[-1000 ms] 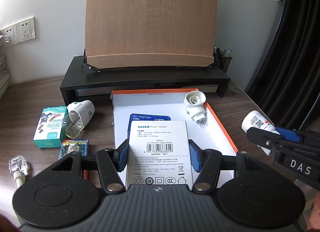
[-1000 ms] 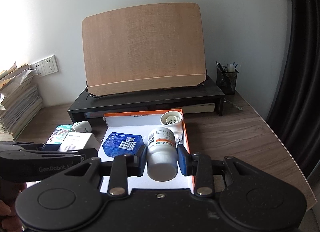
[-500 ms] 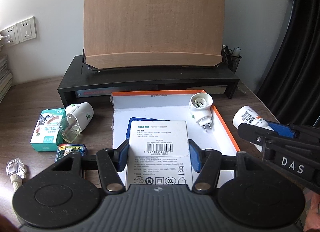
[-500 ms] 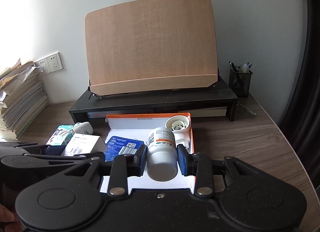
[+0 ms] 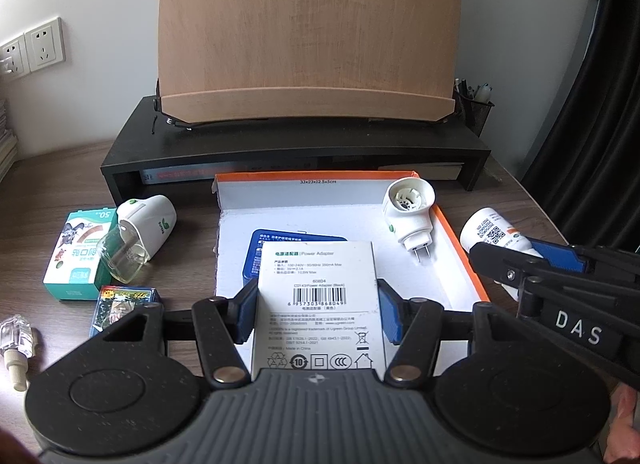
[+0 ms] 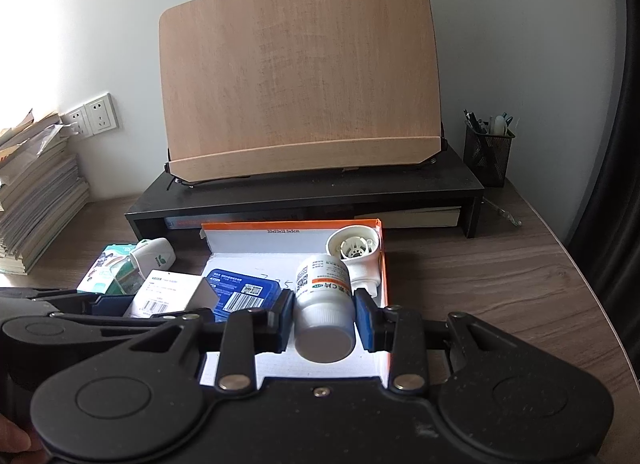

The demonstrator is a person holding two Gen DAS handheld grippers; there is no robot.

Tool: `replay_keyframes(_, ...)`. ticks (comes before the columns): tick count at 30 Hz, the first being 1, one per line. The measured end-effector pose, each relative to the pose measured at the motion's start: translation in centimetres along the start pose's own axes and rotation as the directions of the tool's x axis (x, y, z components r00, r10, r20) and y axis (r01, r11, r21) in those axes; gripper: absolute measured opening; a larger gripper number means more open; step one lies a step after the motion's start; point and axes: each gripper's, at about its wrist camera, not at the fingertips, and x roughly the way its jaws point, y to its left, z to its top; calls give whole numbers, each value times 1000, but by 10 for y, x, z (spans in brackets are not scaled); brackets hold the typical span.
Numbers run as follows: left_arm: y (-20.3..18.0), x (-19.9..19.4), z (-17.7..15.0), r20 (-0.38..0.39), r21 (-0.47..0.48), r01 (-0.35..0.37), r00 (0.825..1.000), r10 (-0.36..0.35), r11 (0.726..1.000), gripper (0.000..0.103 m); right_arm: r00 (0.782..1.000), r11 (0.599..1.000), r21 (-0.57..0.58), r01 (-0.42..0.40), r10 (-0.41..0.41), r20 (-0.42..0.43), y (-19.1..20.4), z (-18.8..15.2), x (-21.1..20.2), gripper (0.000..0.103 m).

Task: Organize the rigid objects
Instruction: 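Carry the adapter box with the left tool while the right tool carries the pill bottle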

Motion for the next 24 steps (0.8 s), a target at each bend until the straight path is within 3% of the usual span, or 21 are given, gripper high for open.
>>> replay_keyframes(24, 6, 21, 1, -43, -11, 7, 999, -7, 1000, 59, 999, 1000, -2, -1, 1, -41, 0, 0, 23, 40)
